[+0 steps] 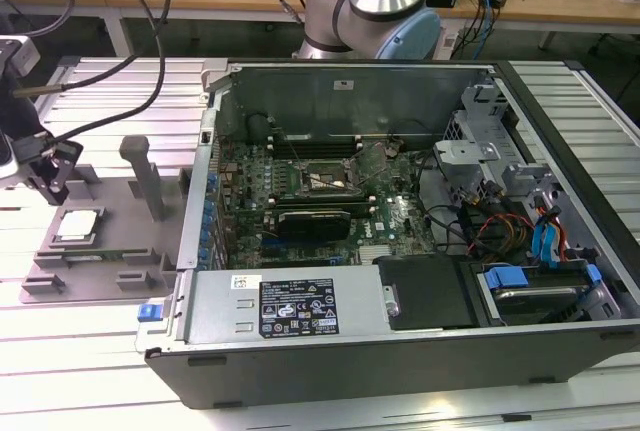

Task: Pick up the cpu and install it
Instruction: 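Pick up the cpu and move it towards the insertion slot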

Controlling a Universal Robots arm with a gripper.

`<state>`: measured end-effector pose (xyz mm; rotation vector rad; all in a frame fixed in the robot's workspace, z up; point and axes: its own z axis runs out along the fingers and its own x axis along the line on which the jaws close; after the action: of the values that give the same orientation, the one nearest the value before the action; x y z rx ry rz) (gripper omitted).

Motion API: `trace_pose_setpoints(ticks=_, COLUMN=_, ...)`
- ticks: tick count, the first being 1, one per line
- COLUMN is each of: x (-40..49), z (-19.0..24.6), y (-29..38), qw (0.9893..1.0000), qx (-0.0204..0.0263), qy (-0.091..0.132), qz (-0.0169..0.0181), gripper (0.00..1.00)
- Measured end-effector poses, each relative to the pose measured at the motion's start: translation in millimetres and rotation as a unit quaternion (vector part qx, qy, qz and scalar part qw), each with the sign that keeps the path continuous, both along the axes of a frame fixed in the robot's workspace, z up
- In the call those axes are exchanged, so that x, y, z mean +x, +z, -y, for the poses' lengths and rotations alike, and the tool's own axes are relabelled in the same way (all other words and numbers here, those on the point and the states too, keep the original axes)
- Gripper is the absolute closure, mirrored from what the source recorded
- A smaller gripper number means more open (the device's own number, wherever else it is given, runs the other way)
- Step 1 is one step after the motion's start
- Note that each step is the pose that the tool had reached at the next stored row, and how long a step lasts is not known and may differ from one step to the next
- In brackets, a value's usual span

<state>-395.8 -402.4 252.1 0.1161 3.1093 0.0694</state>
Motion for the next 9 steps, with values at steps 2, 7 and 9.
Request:
trace_pose_setpoints(ticks=2, x=-0.3, z=0.6, y=-3.8, qw=1.0, qx=0.0, qy=0.0, qz=-0.0001, gripper=0.89)
trace_pose_setpoints(ticks=7, x=-0.4, z=3.4, y=-10.5, qw=1.0, qx=0.0, qy=0.0, qz=0.0, gripper=0.89)
trace_pose_setpoints(ticks=9, x=-0.5, z=4.5, y=-18.3, qw=1.0, qx=0.0, qy=0.0, qz=0.0, gripper=0.89)
